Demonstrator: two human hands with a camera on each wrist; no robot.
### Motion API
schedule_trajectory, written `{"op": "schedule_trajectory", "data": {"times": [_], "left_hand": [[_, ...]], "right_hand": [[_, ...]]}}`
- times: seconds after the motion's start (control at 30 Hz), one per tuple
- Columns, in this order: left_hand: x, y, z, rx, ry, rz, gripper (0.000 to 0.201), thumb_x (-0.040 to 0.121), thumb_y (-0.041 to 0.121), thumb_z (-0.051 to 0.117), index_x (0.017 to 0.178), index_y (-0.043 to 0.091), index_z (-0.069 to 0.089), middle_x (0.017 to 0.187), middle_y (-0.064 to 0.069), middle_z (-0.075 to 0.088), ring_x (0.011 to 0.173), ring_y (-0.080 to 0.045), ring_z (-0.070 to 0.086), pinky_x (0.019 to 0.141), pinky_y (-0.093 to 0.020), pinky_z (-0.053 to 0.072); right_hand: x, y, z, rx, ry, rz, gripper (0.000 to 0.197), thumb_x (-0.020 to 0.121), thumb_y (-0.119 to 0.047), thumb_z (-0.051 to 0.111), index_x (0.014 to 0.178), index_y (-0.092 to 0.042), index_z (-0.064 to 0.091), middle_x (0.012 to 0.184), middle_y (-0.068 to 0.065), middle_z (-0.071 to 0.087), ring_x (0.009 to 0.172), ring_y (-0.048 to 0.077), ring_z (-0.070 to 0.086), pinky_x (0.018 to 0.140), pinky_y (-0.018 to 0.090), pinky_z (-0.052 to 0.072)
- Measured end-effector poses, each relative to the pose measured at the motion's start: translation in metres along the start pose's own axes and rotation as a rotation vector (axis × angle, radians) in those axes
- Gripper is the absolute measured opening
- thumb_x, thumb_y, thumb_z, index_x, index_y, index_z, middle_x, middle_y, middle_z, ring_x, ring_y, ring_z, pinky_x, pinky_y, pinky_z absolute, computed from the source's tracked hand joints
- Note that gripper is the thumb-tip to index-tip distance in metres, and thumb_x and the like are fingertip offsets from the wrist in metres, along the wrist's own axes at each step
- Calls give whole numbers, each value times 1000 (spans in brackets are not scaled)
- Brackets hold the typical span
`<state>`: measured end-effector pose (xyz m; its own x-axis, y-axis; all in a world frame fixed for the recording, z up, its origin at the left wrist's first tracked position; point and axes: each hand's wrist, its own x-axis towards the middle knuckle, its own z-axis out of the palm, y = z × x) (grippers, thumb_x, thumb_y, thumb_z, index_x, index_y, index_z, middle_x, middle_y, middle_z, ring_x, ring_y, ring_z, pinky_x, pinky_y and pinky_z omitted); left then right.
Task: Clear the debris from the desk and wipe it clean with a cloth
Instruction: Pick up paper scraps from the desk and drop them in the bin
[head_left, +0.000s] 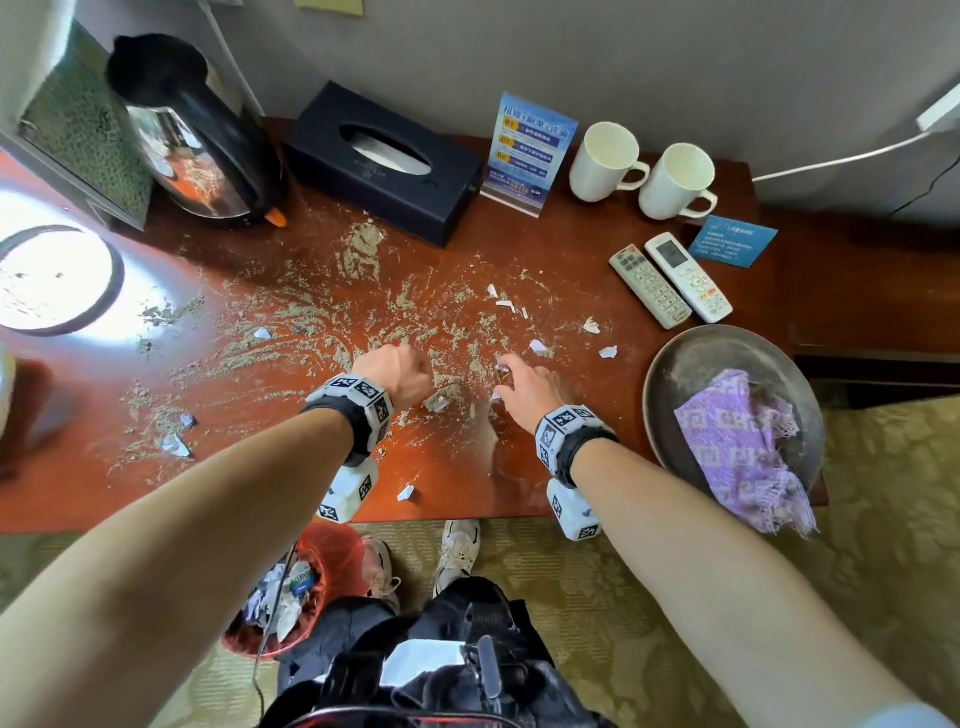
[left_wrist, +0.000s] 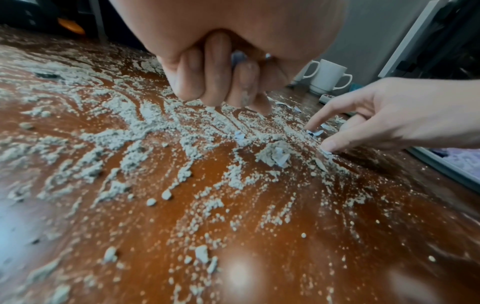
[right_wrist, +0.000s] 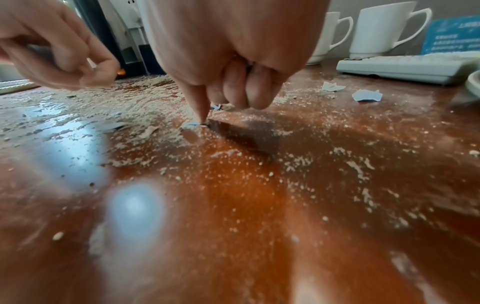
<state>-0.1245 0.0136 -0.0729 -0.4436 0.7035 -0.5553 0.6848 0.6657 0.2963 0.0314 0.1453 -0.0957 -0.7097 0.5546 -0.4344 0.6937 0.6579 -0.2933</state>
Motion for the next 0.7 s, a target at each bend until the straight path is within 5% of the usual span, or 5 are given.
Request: {"op": "schedule_trajectory", "data": {"times": [0.13, 0.43, 0.53, 0.7], "left_hand": [[3, -2, 6, 33, 20, 7, 19, 88, 29, 47, 102, 22, 57, 70, 3, 59, 67, -16, 63, 52, -24, 49], [3, -10, 23, 274, -30, 159, 31, 96, 51, 45, 117, 29, 48, 66, 4, 57, 61, -11, 59, 57, -25, 54], [0, -5, 23, 317, -6, 181, 31, 97, 50, 45, 118, 27, 47, 61, 6, 50, 58, -12, 56, 55, -24, 51], [0, 2, 23, 345, 15, 187, 20, 100, 39, 41, 114, 26, 50, 64, 6, 50, 65, -15, 59, 60, -27, 54]], "right_hand": [[1, -1, -1, -47, 7, -14, 19, 102, -26, 47, 119, -19, 53, 84, 7, 69, 73, 26, 56, 65, 31, 41], [6, -4, 4, -47, 13, -37, 16, 103, -21, 39, 106, -12, 52, 74, 5, 63, 67, 27, 53, 67, 33, 41], [6, -4, 8, 34, -1, 8, 16, 101, -27, 40, 96, -15, 50, 74, 2, 64, 70, 27, 58, 78, 39, 46], [2, 3, 10, 118, 0, 97, 39, 102, -33, 25, 81, -13, 51, 80, 12, 61, 79, 31, 57, 79, 40, 42]]}}
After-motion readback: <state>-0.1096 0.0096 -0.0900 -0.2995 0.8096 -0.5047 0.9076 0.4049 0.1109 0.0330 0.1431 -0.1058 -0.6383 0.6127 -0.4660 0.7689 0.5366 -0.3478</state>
